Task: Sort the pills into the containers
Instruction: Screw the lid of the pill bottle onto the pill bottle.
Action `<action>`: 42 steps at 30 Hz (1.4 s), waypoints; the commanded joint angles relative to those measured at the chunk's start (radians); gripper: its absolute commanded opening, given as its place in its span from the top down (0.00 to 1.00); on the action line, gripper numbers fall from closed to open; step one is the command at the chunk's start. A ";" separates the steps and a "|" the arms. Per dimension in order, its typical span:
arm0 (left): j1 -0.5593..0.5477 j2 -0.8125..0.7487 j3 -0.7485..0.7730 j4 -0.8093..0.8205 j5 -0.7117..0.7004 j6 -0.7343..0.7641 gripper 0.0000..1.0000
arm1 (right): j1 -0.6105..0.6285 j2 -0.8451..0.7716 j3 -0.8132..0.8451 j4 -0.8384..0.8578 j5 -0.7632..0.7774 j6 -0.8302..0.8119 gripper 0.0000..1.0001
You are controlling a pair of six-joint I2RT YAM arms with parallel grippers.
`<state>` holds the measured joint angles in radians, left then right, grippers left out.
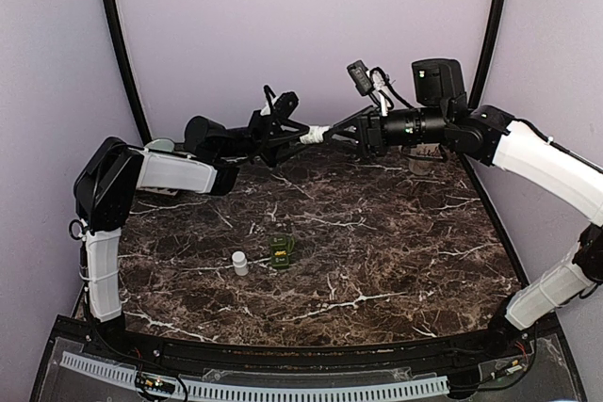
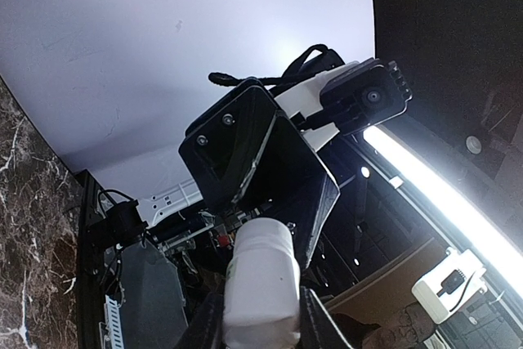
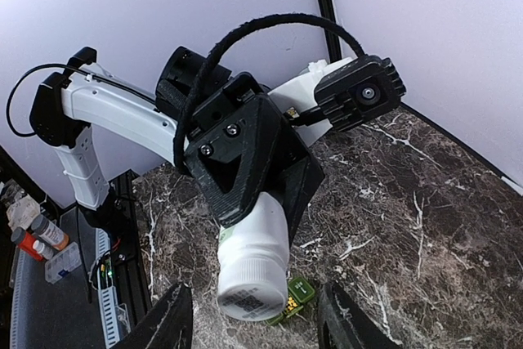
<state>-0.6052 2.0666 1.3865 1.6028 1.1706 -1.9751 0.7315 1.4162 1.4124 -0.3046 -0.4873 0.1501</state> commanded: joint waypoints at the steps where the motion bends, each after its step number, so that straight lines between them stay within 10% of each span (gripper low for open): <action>1: -0.004 -0.014 0.029 0.137 0.017 -0.004 1.00 | -0.006 -0.010 0.004 0.018 -0.024 -0.007 0.50; 42: -0.036 -0.008 0.045 0.136 0.019 -0.009 1.00 | -0.006 -0.001 0.021 0.008 -0.046 0.003 0.59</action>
<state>-0.6342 2.0682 1.4078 1.6035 1.1858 -1.9839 0.7303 1.4334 1.4281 -0.3099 -0.5282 0.1509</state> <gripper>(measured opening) 0.283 0.410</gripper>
